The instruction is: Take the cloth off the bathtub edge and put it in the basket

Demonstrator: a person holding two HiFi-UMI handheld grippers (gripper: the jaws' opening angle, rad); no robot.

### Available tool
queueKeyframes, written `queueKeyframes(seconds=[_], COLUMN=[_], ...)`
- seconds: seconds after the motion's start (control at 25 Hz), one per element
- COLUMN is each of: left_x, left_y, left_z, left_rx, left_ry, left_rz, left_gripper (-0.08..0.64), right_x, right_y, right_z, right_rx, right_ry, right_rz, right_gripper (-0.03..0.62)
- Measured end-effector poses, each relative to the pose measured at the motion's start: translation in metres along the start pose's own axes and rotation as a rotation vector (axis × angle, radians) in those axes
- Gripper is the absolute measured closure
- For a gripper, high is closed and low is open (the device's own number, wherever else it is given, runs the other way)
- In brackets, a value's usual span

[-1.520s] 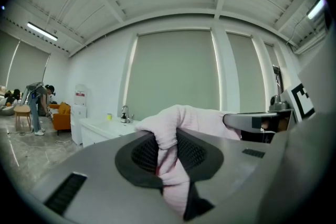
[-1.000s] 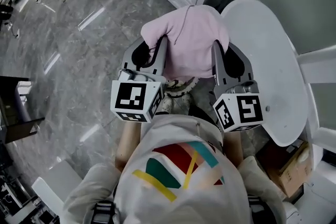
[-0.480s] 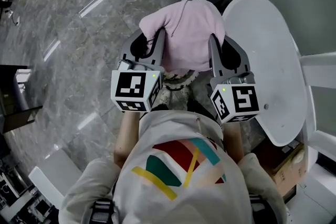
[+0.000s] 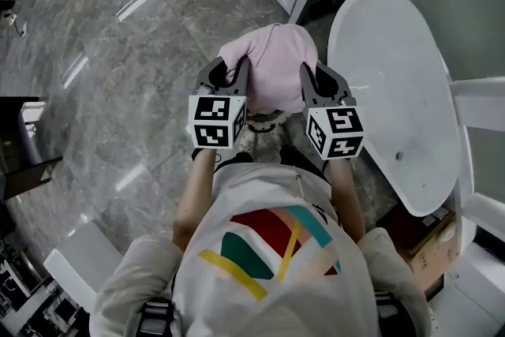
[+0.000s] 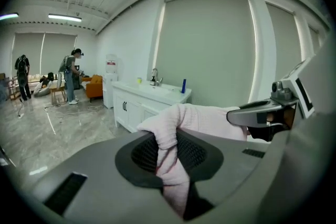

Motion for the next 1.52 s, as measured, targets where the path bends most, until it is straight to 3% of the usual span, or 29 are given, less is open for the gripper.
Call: queueKeyframes(seconds=[0.12,0.32,0.68,0.96,1.12,1.24,1.4,1.52], left_x=[-0.027,-0.065,-0.102,-0.106,-0.102,-0.105,-0.125,-0.124], left_y=[0.01,0.023,0.036,0.032,0.038,0.043,0.044,0.043], left_z=[0.006,0.016,0.021,0.027,0.025,0.026,0.018,0.018], left_rx=[0.029,0.067,0.091,0.099,0.097,0.11,0.093,0.104], left_ry=[0.036,0.024,0.022,0.032,0.028,-0.015,-0.021,-0.02], left_rz=[0.06,0.145,0.247,0.274,0.276,0.304,0.379,0.371], left_gripper=[0.476,0.48,0.483,0.491,0.491,0.487,0.403,0.402], right_x=[-0.03,-0.068,-0.111,-0.117,-0.116,-0.117,-0.118,-0.119], right_y=[0.01,0.023,0.035,0.038,0.04,0.044,0.042,0.042], right_z=[0.005,0.013,0.018,0.03,0.029,0.028,0.029,0.028], right_rx=[0.013,0.036,0.051,0.078,0.052,0.047,0.036,0.035], right_ry=[0.039,0.1,0.153,0.156,0.143,0.137,0.113,0.124], right_rz=[0.072,0.166,0.272,0.305,0.308,0.344,0.348,0.348], right_gripper=[0.554,0.555,0.555,0.555,0.554,0.494,0.465,0.463])
Point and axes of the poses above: the fingertips, and each gripper's own axes: y forward along the fingers, z to its left, x out of its top, the point moved 3 cm from there along -y, backward along the fingers, and after that the axes turned 15 degrees about -y, right-handed, at the moved point
